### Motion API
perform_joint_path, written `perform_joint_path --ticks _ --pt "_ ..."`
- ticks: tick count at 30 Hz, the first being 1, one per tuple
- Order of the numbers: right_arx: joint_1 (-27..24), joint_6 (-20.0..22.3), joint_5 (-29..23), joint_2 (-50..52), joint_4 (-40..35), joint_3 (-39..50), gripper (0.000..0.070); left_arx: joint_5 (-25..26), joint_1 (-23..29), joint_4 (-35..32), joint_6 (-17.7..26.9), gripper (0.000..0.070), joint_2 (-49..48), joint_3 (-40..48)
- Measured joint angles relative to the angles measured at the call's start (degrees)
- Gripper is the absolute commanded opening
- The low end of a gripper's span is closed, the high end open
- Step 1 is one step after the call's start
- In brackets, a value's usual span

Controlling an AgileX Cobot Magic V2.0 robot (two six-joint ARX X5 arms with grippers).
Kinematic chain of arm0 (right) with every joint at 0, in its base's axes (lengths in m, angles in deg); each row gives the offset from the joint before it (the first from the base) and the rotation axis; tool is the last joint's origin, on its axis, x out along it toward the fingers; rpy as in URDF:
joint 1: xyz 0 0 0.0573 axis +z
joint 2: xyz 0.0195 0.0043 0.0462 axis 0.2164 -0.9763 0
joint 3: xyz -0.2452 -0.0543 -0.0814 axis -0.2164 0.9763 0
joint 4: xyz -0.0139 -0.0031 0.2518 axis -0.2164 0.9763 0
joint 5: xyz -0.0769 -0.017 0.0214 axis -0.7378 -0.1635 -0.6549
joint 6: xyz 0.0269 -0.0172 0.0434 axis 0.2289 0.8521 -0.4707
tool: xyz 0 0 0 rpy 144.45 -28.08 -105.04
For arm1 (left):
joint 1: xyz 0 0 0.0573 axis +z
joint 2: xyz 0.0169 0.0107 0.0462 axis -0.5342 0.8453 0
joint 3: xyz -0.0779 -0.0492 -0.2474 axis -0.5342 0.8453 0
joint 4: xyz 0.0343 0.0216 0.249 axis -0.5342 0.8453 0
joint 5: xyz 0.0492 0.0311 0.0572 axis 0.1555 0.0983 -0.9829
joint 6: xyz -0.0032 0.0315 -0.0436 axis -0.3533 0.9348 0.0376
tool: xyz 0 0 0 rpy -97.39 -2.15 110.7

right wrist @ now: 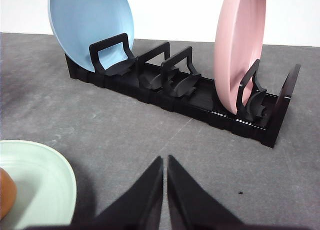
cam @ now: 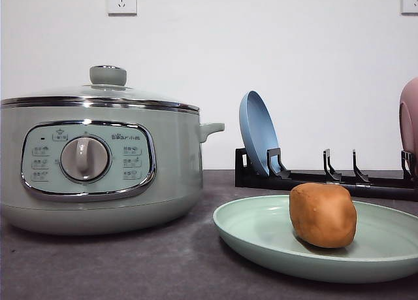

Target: Transfer potato from steamer to green plate

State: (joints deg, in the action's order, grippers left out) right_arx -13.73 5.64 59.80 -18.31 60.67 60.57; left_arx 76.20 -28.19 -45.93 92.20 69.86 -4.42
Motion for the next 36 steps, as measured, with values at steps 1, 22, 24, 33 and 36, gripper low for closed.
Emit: perform_joint_path --ticks 1,22,24,33,36 --pt "0.0 0.0 0.0 0.0 0.0 0.0 0.0000 0.0 0.0 0.0 0.0 0.0003 0.0 0.0" --pt "0.0 0.0 0.0 0.0 0.0 0.0 0.0000 0.0 0.0 0.0 0.0 0.0003 0.0 0.0" --pt "0.0 0.0 0.0 0.0 0.0 0.0 0.0000 0.0 0.0 0.0 0.0 0.0003 0.0 0.0" --pt "0.0 0.0 0.0 0.0 0.0 0.0 0.0000 0.0 0.0 0.0 0.0 0.0003 0.0 0.0" --pt "0.0 0.0 0.0 0.0 0.0 0.0 0.0000 0.0 0.0 0.0 0.0 0.0003 0.0 0.0"
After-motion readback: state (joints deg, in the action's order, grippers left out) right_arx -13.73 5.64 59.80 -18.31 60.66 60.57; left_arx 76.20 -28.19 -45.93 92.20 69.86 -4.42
